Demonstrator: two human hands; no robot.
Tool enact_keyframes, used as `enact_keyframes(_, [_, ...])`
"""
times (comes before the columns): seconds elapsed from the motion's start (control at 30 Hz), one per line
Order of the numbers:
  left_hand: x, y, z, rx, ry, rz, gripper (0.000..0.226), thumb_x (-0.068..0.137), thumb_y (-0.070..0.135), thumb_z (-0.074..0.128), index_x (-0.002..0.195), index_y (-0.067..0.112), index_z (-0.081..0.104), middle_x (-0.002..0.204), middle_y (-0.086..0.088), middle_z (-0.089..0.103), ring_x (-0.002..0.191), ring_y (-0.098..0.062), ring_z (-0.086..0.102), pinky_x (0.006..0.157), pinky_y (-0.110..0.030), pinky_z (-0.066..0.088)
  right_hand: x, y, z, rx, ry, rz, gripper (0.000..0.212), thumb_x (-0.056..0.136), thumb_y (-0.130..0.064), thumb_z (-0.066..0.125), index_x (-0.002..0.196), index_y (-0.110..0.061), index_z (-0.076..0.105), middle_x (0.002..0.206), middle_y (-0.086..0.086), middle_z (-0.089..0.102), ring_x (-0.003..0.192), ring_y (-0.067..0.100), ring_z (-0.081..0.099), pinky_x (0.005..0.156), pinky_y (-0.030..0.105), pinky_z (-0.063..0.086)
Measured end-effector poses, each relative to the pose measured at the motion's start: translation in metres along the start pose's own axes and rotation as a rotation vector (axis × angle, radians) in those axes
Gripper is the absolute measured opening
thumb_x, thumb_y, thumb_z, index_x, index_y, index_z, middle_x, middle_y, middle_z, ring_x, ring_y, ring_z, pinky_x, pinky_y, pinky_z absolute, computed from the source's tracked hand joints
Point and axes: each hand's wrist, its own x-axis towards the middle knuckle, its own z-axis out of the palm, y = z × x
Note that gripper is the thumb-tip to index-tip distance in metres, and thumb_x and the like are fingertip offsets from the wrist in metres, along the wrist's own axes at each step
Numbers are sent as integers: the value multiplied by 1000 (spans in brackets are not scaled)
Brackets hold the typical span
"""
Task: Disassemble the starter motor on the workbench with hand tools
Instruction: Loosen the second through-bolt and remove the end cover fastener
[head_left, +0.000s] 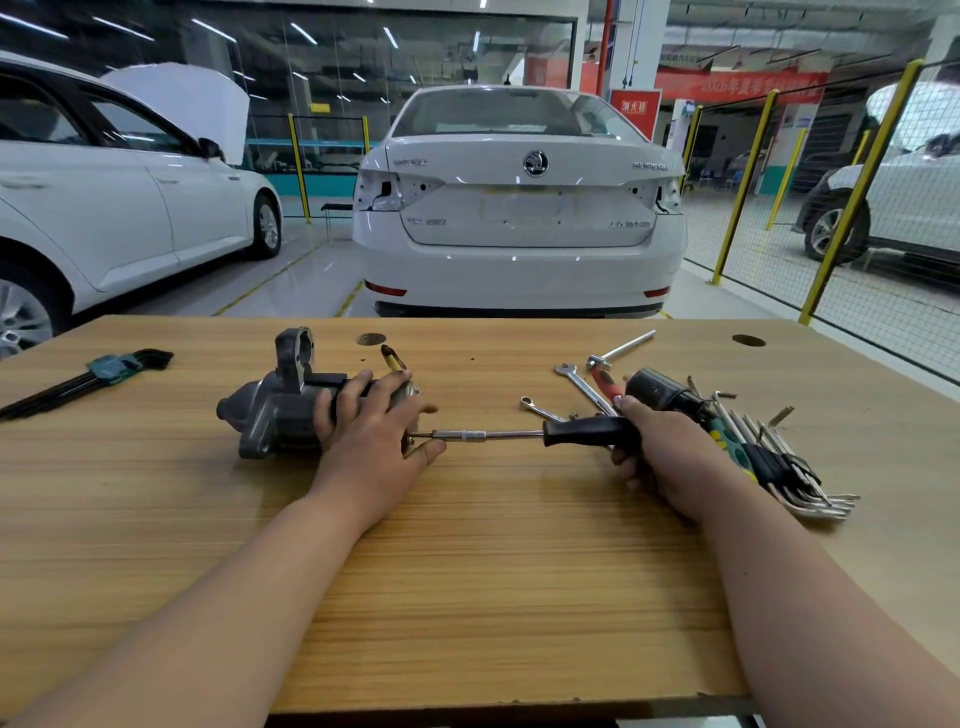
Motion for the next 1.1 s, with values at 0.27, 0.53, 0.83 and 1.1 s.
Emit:
enact_keyframes(0.27, [13,-19,-7,142,-68,17,98,72,62,65,146,39,5,154,6,18,144,-21,-4,105,-29,-28,-1,2,-7,147,-148,-29,20,102,-23,54,112,-9,64,83,16,64,50,13,59,48,25,51])
enact_keyframes(0.53, [28,-17,-10,184,-152,-18,85,75,65,58,145,44,16,149,9,28,137,-18,15,111,-40,-4,1,3,-9,295,-200,-20,21,95,3,55,107,-13,62,90,12,59,53,12,59,49,26,52])
enact_keyframes(0.83, [35,-11,-13,268,-233,47,80,75,70,52,141,45,13,145,7,31,130,-23,21,105,-45,12,-5,1,-2,254,-104,-47,17,100,-29,55,104,-12,60,77,7,58,45,9,51,44,23,47])
enact_keyframes(1.1, [25,-8,-8,181,-225,10,94,65,78,52,139,49,1,145,5,21,134,-24,5,111,-52,-5,-7,2,-1,297,-120,-96,9,98,-9,56,103,-14,61,94,16,59,59,18,52,50,29,48])
